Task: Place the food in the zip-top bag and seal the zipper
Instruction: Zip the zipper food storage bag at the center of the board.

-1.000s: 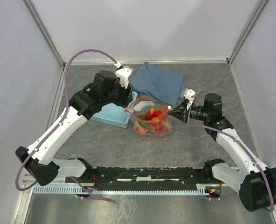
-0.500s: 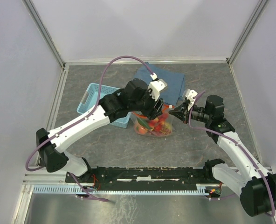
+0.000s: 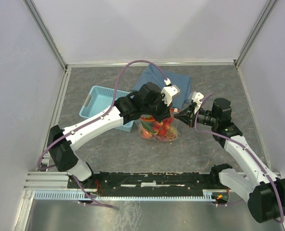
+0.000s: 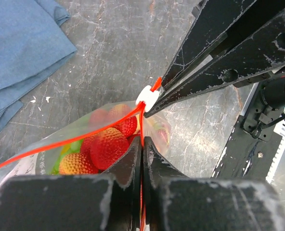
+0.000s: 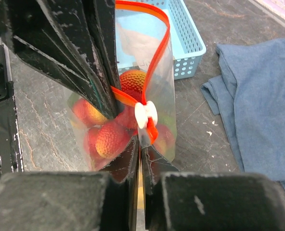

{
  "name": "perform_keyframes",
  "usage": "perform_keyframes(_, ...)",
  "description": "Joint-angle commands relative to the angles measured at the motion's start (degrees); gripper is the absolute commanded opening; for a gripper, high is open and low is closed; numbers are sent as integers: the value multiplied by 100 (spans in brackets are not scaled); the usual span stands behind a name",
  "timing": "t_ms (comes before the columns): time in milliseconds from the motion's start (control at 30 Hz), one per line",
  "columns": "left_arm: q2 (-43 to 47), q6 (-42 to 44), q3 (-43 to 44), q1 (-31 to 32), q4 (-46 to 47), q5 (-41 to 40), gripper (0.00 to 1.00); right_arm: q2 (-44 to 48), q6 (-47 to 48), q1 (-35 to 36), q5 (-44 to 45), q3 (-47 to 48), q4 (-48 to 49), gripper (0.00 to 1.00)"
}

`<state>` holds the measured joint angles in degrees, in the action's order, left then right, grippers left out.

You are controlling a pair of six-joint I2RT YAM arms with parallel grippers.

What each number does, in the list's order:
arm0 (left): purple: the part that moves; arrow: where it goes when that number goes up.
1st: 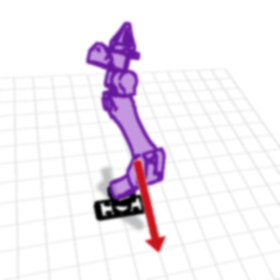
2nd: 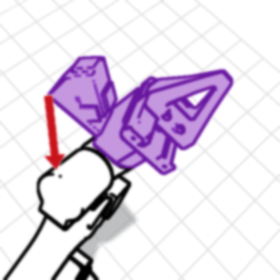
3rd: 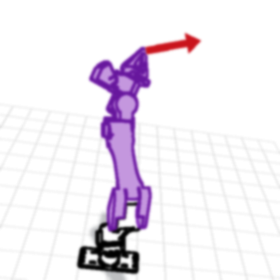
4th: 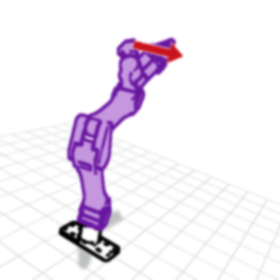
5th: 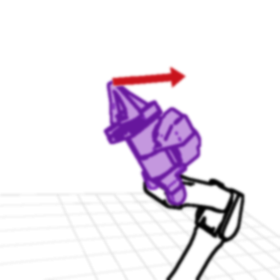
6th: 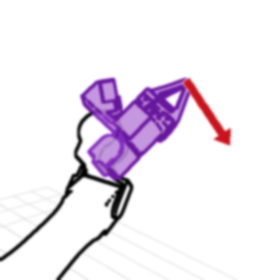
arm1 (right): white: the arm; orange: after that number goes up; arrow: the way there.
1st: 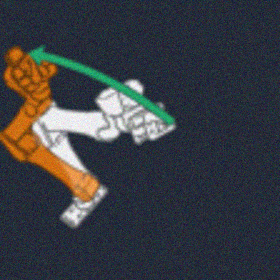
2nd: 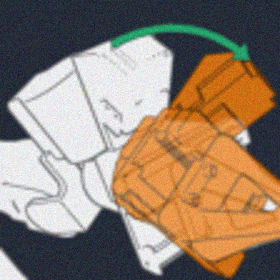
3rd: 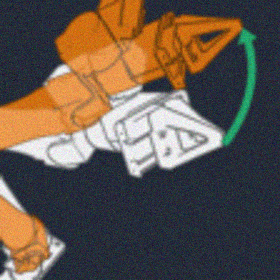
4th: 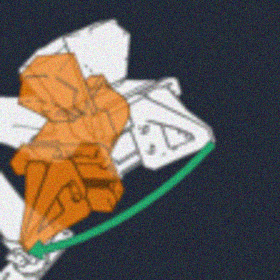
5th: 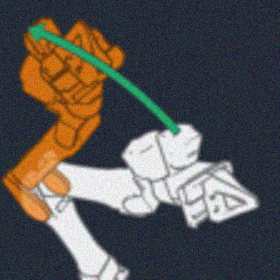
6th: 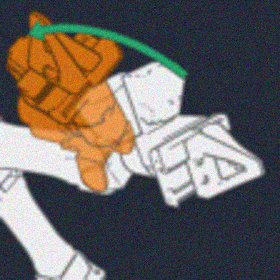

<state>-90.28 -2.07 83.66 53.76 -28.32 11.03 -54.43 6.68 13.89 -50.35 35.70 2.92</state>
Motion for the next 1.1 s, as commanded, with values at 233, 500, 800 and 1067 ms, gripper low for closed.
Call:
perform_keyframes(233, 267, 464, -206, 25, 493, 492, 3, -70, -92, 44, -747, 91, 590, 27)
perform_keyframes(500, 433, 623, -328, 27, 540, 698, 3, -200, -88, 62, -1054, 101, 744, 27)
perform_keyframes(800, 583, 958, -398, 21, 404, 921, 3, -233, 500, 74, -1138, 160, 461, 45)
perform_keyframes(1067, 628, 1084, -473, 30, 380, 862, 3, -439, 680, 75, -1185, 322, 168, 54)
